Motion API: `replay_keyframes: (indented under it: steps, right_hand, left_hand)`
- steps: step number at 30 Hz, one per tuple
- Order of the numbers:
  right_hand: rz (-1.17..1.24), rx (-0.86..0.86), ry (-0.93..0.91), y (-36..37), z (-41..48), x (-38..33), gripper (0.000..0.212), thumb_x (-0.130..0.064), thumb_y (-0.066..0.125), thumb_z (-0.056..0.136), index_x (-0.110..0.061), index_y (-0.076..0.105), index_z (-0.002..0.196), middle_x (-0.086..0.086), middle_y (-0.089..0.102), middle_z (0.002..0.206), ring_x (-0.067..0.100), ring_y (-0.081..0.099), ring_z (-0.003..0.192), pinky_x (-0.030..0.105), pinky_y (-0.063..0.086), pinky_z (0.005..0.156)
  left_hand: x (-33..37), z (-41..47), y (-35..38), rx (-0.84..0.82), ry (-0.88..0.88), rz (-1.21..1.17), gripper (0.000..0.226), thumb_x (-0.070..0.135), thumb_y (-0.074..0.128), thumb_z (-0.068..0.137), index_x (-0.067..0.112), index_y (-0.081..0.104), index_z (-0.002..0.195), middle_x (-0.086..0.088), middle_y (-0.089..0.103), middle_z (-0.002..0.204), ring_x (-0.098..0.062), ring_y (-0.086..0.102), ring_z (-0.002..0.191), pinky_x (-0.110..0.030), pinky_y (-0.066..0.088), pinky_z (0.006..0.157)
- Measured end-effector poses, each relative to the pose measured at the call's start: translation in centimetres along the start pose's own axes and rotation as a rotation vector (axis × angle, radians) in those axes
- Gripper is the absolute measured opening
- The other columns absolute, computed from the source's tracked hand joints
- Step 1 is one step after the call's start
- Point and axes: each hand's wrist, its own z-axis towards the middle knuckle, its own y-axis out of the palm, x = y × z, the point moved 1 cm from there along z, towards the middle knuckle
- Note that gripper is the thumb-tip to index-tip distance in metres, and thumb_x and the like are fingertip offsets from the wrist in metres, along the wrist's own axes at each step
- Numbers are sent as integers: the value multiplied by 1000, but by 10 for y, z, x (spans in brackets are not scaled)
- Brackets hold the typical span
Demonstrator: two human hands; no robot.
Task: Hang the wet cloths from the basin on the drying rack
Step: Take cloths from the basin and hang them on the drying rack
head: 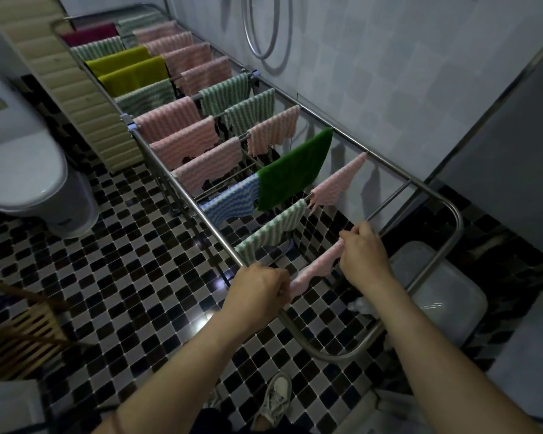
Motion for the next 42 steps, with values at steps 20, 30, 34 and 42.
replay_keyframes:
  steps: [20,30,34,42]
  right_hand:
    - [761,-388,-145,-14,-15,-282,20,-10,53,95,-14,71,88,1,68,75,14,62,67,21,50,62]
    - [1186,-905,-146,21,-50,-504,21,-20,52,97,-7,68,103,6,68,78,14,64,68,25,52,64]
    - [1118,-1014,-213,43,-60,-578,19,-20,54,97,-10,68,106,11,72,93,20,67,81,28,54,71]
    - [938,-1315,-339,113,-58,-742,20,-8,50,98,-4,64,112,14,65,102,26,56,91,30,51,75]
  left_hand:
    - [-163,-126,-108,368,-483,-779,24,31,47,98,23,64,82,0,65,72,-12,62,64,-26,54,58]
    - [-301,-246,-185,943,-915,-975,7,18,56,95,22,54,90,-1,62,64,-7,56,53,-21,44,48]
    - [-349,-280,-202,1134,-1049,-1039,12,18,55,95,15,53,84,-3,59,58,-11,51,48,-23,40,48]
    - [-460,-345,-229,1175,-1336,-972,22,17,50,91,15,66,76,1,66,69,-15,57,64,-29,48,63]
